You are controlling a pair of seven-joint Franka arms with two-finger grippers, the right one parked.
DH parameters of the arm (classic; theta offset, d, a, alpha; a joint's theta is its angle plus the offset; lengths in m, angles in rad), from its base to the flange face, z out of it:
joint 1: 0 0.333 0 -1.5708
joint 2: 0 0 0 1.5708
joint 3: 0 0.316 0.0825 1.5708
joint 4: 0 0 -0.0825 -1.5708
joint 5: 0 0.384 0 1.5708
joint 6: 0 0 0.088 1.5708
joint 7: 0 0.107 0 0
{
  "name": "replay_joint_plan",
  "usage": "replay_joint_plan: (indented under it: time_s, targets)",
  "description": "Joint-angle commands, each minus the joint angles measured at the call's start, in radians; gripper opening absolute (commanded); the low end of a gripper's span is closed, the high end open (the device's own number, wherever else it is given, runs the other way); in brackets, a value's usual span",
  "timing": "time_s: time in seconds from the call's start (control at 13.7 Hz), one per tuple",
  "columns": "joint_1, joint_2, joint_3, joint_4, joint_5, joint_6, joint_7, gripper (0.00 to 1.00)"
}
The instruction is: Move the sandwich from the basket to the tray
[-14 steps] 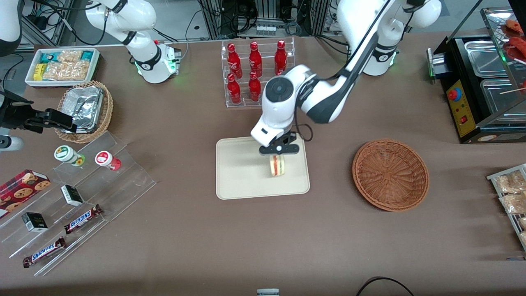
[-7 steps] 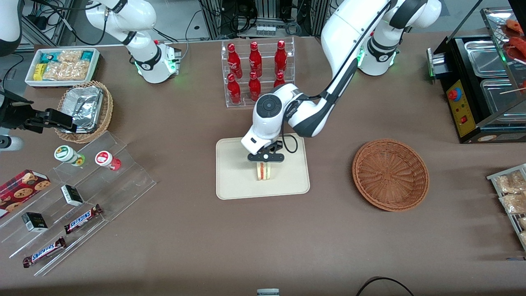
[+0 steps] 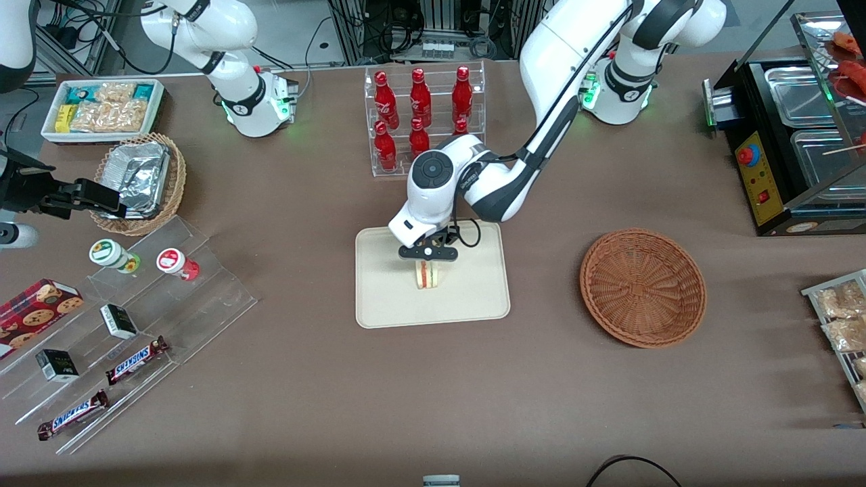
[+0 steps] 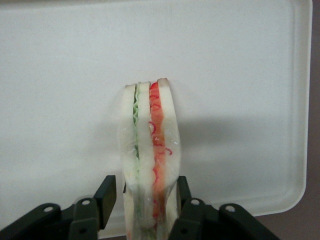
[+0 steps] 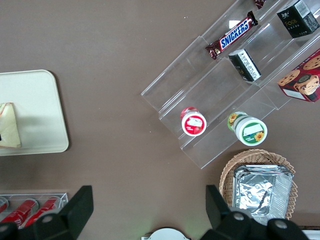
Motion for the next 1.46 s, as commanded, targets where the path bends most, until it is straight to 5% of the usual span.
replay_joint_plan:
  time_s: [0.0, 0.44, 0.66, 1.1, 1.39]
  targets:
    - [0.019, -0.069, 0.01, 0.014, 0.005, -0.108, 0.003, 0.99]
    - [0.18, -0.338, 0.009, 0.005, -0.001, -0.406, 0.026, 0.99]
    - [0.306, -0.453, 0.009, -0.009, -0.004, -0.558, 0.186, 0.99]
    - [0.536, -0.737, 0.01, -0.242, -0.009, -0.578, 0.504, 0.99]
    - [0.678, -0.803, 0.01, -0.278, -0.035, -0.614, 0.729, 0.99]
